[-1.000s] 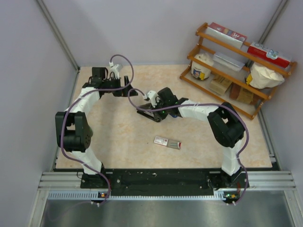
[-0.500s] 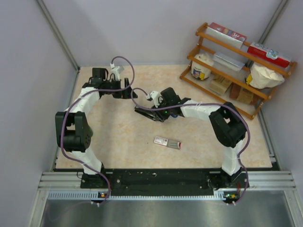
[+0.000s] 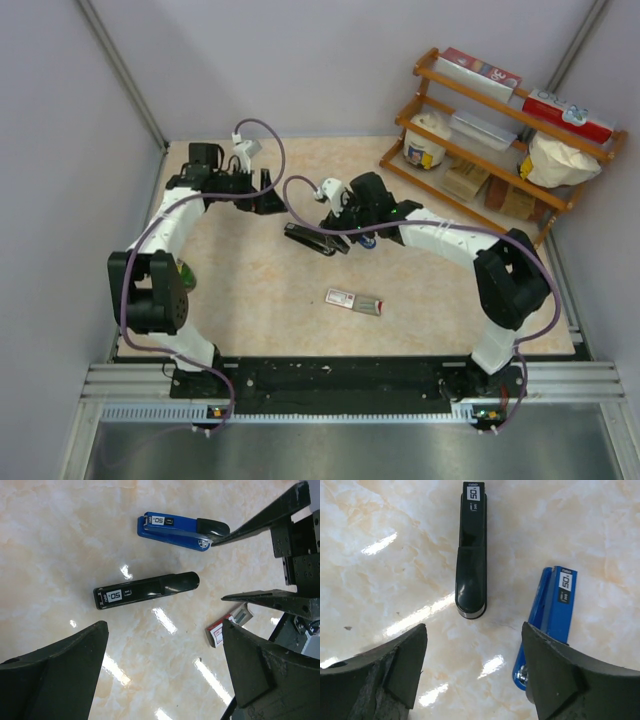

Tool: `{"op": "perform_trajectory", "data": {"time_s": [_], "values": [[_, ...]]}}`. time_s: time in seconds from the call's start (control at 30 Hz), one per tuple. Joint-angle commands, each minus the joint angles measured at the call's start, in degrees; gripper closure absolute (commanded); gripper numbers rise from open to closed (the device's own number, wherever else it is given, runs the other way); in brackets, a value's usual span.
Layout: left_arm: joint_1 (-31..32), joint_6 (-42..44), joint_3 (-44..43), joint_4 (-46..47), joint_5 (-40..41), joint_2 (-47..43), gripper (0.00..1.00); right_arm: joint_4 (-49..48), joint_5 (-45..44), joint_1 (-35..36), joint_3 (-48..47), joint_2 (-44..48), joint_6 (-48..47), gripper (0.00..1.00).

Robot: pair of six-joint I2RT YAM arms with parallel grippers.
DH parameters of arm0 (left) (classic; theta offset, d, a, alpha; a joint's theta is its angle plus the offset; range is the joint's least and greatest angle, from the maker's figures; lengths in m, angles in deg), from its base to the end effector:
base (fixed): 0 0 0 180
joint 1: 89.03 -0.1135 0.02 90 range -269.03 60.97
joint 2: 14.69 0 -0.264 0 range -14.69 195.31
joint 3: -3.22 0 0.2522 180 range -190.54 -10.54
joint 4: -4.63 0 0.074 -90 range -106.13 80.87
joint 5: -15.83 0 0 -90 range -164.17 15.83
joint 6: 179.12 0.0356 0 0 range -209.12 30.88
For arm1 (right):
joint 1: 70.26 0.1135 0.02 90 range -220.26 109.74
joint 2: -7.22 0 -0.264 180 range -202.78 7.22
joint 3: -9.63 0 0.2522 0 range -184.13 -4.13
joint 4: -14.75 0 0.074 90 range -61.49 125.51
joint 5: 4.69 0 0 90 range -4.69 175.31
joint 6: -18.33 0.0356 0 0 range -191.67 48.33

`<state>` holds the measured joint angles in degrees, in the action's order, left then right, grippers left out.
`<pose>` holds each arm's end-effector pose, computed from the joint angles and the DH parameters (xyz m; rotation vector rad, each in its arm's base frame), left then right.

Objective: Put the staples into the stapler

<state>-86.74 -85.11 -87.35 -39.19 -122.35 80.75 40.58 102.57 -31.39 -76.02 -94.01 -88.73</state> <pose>0.3595 -0.0409 0.2815 0.4993 2.2126 -0.9873 0.3012 0.2563 0.2333 -1.2220 1.9644 0.5411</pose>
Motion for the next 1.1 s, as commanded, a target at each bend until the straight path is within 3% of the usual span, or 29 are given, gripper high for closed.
{"op": "perform_trajectory", "data": {"time_s": [0.0, 0.1, 0.43, 0.73, 1.07], "values": [[-0.4, 4.9, 0.6, -2.5, -1.9, -6.9, 0.01, 1.2, -2.7, -0.6, -0.3, 5.5, -3.1, 0.19], [-0.4, 7.0, 2.2, -3.1, -2.4, -11.5, 0.01, 1.4, -4.3, -1.3, 0.0, 8.8, -3.2, 0.01], [-0.3, 13.1, 5.9, -8.5, 0.1, -25.1, 0.01, 2.9, -20.4, -2.1, 2.0, 22.1, -4.3, 0.01], [-0.3, 11.2, 11.5, -7.3, 11.0, -38.8, 0.01, -13.7, -40.0, -2.1, 20.0, 43.0, -6.5, 0.01], [-0.4, 8.9, 18.5, 0.4, 23.3, -57.1, 0.01, -22.2, -40.0, -2.1, 36.9, 68.3, -7.5, 0.01]]}}
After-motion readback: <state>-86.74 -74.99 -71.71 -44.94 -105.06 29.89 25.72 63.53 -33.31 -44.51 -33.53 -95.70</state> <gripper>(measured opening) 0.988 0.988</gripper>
